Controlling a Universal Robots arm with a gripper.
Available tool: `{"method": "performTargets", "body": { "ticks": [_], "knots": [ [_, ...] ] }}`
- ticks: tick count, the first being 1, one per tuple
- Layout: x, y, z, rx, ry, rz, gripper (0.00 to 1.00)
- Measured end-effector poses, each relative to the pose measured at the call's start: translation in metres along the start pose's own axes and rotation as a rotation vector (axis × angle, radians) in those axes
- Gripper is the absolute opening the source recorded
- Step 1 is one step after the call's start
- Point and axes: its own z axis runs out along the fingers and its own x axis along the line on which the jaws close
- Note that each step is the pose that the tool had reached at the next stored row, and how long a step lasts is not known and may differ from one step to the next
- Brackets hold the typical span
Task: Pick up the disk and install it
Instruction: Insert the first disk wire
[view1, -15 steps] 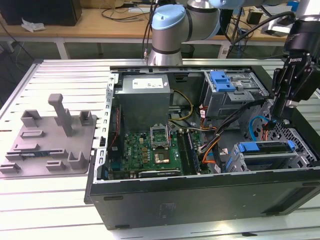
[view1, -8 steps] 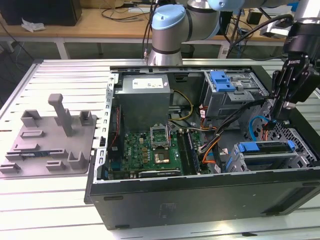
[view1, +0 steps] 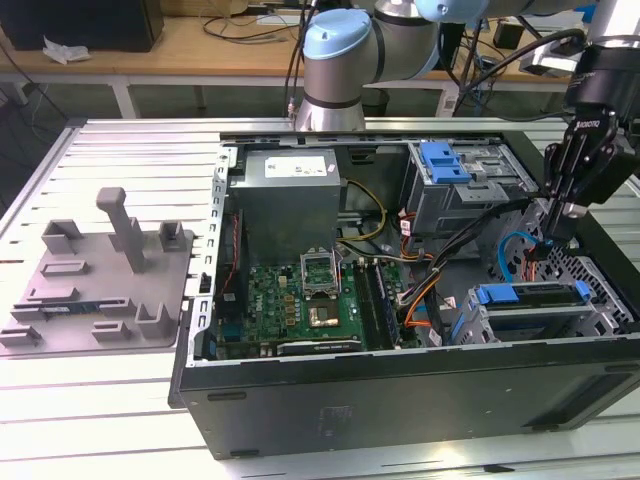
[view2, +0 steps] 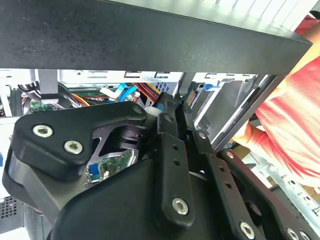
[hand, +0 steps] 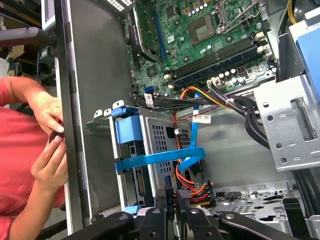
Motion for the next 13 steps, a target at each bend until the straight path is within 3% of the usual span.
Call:
{"method": "performTargets", "body": {
  "ticks": [3, 5, 9, 13],
  "knots": [
    [0.0004, 0.0032, 0.0005, 0.0004, 0.0020, 0.001, 0.20],
    [0.0008, 0.0081, 0.0014, 0.0004, 0.0076, 0.004, 0.20],
    [0.0003, 0.0095, 0.0012, -0.0002, 0.0144, 0.008, 0.20],
    [0.0000, 0.0095, 0.0012, -0.0007, 0.0150, 0.010, 0.20]
  ]
}}
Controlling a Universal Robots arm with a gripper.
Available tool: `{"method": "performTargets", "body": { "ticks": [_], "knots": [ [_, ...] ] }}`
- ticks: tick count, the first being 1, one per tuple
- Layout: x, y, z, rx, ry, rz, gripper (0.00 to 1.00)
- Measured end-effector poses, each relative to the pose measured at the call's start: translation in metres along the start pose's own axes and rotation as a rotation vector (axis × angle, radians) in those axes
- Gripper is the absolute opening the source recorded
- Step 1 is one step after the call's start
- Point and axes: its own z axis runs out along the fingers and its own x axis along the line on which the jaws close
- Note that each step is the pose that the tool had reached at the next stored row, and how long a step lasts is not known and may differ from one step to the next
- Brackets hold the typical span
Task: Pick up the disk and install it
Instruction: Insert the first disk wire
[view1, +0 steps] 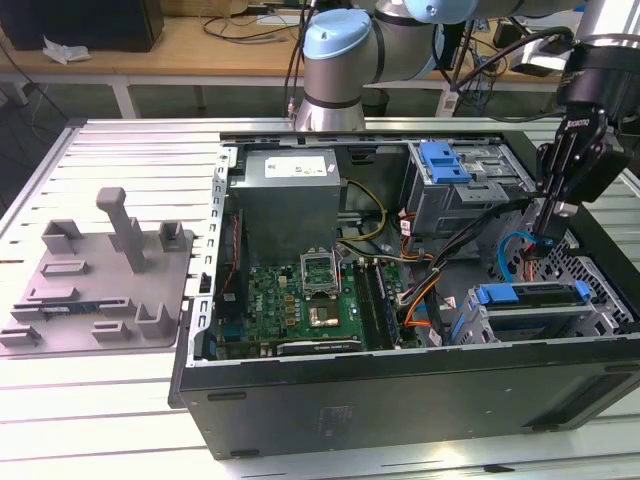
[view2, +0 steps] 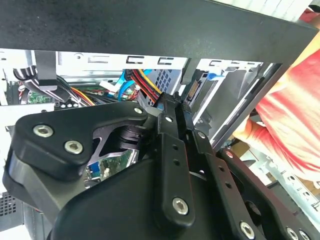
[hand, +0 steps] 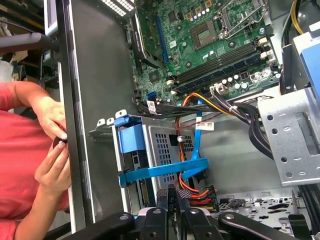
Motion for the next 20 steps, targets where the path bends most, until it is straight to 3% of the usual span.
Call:
{"method": "performTargets", "body": {
  "ticks": [2, 7, 8, 10, 20],
  "knots": [
    [-0.0003, -0.0001, 0.0003, 0.0006, -0.0003, 0.001, 0.20],
    [-0.0013, 0.0000, 0.0005, 0.0169, -0.0060, 0.011, 0.20],
    [-0.0036, 0.0008, -0.0010, 0.0344, -0.0106, 0.022, 0.20],
    [-0.0042, 0.0011, -0.0013, 0.0363, -0.0106, 0.024, 0.16],
    [-0.0044, 0.0011, -0.0014, 0.0375, -0.0104, 0.024, 0.16]
  ]
}}
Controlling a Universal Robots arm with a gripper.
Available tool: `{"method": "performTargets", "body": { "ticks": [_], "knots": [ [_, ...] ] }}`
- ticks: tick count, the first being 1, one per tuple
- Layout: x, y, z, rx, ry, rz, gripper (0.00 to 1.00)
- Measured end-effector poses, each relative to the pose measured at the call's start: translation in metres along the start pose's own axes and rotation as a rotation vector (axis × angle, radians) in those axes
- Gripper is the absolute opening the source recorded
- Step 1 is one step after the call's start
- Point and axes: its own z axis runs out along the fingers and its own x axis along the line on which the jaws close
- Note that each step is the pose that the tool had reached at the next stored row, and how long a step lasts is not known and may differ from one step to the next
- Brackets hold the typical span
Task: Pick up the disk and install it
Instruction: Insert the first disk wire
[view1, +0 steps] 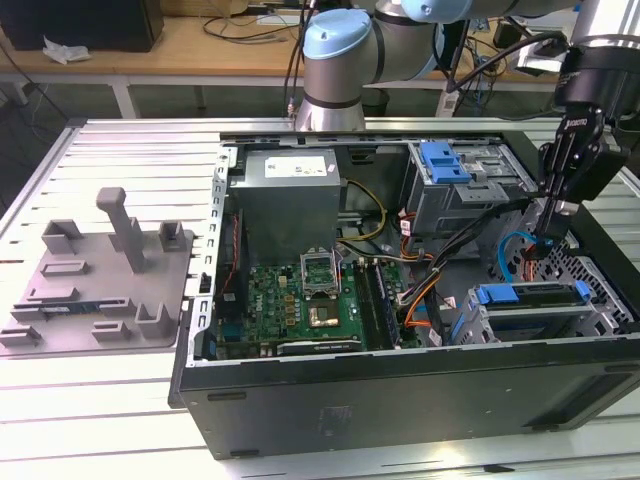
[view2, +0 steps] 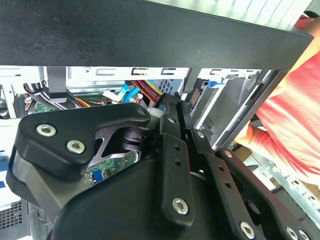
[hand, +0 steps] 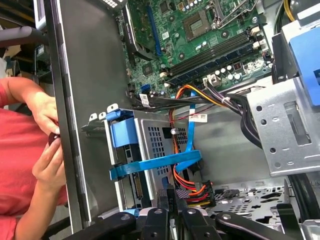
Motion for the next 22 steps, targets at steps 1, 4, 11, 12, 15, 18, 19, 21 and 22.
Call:
{"method": "performTargets", "body": {
  "ticks": [1, 4, 11, 12, 15, 18, 19, 21, 22],
  "knots": [
    [0.0012, 0.0000, 0.0007, 0.0008, -0.0005, -0.001, 0.16],
    [0.0051, 0.0007, 0.0019, 0.0051, -0.0070, -0.011, 0.16],
    [0.0136, 0.0038, 0.0030, 0.0092, -0.0248, -0.025, 0.16],
    [0.0155, 0.0038, 0.0024, 0.0103, -0.0292, -0.028, 0.16],
    [0.0217, 0.0040, 0.0032, 0.0136, -0.0383, -0.037, 0.16],
    [0.0265, 0.0042, 0.0055, 0.0159, -0.0396, -0.041, 0.16],
    [0.0285, 0.0042, 0.0065, 0.0168, -0.0399, -0.042, 0.16],
    [0.0319, 0.0043, 0.0083, 0.0182, -0.0401, -0.044, 0.16],
    [0.0337, 0.0043, 0.0094, 0.0188, -0.0406, -0.045, 0.16]
  ]
}}
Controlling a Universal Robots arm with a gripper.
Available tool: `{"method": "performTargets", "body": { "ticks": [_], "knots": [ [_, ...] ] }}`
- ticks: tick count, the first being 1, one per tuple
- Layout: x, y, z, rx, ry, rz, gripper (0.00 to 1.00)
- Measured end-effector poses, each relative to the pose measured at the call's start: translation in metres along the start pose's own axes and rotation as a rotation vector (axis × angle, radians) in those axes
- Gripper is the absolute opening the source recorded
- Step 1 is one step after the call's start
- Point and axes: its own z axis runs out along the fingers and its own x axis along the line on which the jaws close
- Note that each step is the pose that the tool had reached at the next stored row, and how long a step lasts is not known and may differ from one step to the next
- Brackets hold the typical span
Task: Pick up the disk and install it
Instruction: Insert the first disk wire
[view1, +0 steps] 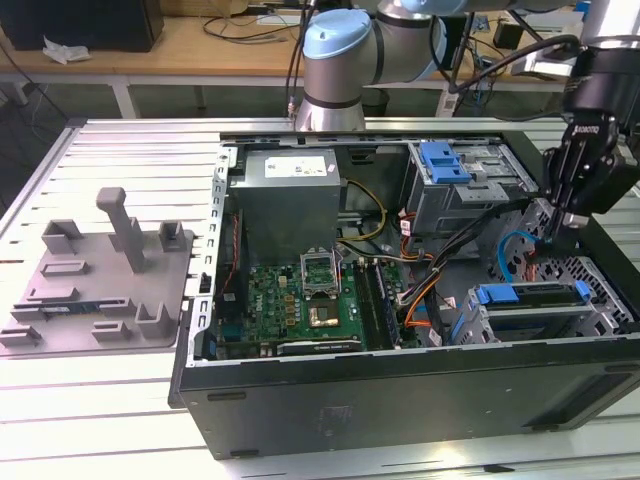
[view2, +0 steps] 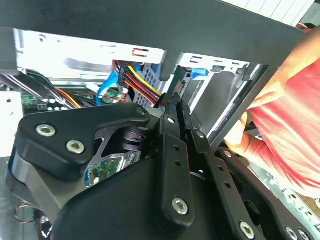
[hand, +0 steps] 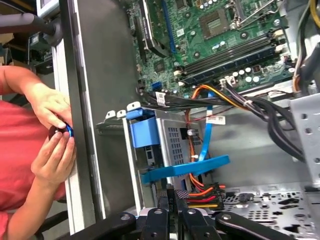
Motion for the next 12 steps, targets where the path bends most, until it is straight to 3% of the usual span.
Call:
{"method": "performTargets", "body": {
  "ticks": [2, 6, 8, 9, 11, 12],
  "knots": [
    [0.0045, -0.0001, 0.0026, 0.0017, -0.0047, -0.004, 0.16],
    [0.0113, -0.0010, 0.0066, 0.0004, -0.0243, -0.010, 0.16],
    [0.0144, -0.0017, 0.0077, -0.0036, -0.0530, -0.015, 0.16],
    [0.0158, -0.0019, 0.0079, -0.0063, -0.0714, -0.019, 0.16],
    [0.0217, -0.0029, 0.0074, -0.0153, -0.1300, -0.030, 0.16],
    [0.0266, -0.0034, 0.0058, -0.0185, -0.1527, -0.035, 0.16]
  ]
}}
